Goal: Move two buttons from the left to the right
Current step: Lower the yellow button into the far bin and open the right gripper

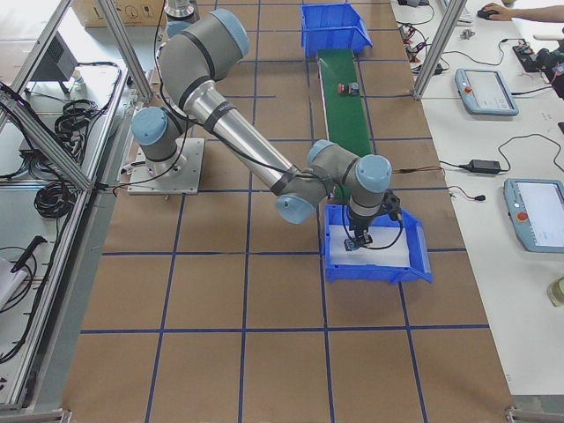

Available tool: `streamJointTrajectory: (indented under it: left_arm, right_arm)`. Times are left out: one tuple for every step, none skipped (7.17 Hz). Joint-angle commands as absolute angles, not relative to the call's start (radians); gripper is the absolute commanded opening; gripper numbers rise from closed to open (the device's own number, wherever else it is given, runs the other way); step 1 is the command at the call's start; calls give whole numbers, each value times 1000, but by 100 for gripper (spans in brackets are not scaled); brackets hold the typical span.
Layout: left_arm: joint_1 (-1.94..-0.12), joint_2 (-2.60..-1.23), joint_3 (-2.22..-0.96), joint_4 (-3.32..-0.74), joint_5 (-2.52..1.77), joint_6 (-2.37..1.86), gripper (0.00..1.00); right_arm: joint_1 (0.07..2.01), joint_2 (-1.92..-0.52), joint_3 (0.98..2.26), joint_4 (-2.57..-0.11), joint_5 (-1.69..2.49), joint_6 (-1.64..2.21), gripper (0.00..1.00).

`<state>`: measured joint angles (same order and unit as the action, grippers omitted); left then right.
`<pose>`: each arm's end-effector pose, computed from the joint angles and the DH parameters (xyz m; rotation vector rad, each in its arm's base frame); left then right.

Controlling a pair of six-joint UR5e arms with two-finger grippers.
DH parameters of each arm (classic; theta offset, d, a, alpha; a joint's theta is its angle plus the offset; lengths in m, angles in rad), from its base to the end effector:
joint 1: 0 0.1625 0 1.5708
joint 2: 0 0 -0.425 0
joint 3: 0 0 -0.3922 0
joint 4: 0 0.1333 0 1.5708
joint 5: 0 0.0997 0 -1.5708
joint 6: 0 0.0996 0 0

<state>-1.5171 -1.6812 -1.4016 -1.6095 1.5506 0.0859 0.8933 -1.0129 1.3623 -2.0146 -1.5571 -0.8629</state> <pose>-0.1061 -0.5465 0.5104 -0.0506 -3.1223 0.0335 -0.3352 -0.6315 0.2990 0.2864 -3.0701 0.1192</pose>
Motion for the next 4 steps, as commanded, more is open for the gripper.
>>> streamJointTrajectory:
  left_arm:
    - [-1517,-1681,-1402,-1611,1551,86,100]
    - [-1517,-1678,-1404,-1611,1552,86,100]
    - [-1517,-1678,-1404,-1609,1552,86,100]
    - [-1517,-1680,-1404,-1609,1552,87,100]
  right_arm:
    - [899,-1132,1362,-1930,-1557,-862,58]
    - [913,-1182,1361,-1898,-1545,-862,58]
    - [963,-1196,1362,-1899,-1502,-855,58]
    - [1045,-1197,1361,-1914,-1496,-835,58]
